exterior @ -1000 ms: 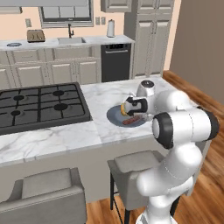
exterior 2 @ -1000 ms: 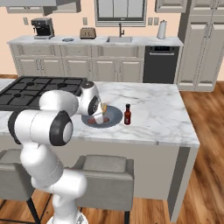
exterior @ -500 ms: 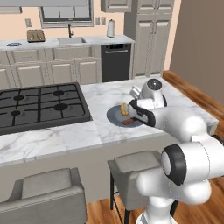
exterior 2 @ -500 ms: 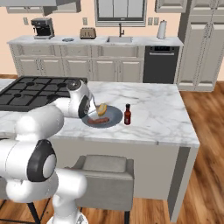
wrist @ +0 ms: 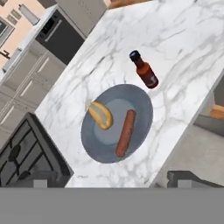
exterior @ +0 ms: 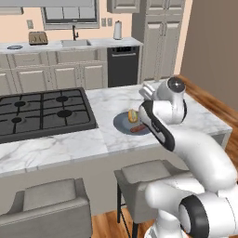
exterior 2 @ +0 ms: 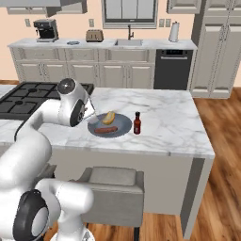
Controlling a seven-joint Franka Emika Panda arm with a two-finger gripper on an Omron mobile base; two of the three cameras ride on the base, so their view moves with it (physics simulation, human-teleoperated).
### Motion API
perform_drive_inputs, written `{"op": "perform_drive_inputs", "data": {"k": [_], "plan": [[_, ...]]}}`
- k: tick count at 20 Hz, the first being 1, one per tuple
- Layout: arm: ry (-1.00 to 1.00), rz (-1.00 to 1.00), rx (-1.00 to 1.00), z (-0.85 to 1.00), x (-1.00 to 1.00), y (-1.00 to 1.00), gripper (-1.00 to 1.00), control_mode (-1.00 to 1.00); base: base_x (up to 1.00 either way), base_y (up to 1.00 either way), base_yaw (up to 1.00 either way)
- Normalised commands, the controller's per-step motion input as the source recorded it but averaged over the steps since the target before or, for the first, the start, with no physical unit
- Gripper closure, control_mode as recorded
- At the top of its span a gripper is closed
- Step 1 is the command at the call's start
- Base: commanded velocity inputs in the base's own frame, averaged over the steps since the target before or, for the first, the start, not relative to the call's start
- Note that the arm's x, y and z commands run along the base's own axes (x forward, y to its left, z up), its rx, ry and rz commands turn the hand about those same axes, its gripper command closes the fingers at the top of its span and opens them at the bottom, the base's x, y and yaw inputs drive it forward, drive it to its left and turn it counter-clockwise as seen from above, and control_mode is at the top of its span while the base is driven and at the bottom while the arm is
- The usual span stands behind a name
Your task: Move the hot dog bun to the plate on the dining table and place the condiment next to that plate. Then navigate to the fridge and take the sausage and place it on the plate as well.
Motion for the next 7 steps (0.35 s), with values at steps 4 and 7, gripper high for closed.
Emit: {"op": "perform_drive_inputs", "data": {"k": [4,7], "plan": [[0.01,0.11,0.00,0.81,-0.61,0.15,-1.00,-1.00,0.00,0.00,0.00],[0.07,0.11,0.00,0.74,-0.62,0.17,-1.00,-1.00,0.00,0.00,0.00]]}}
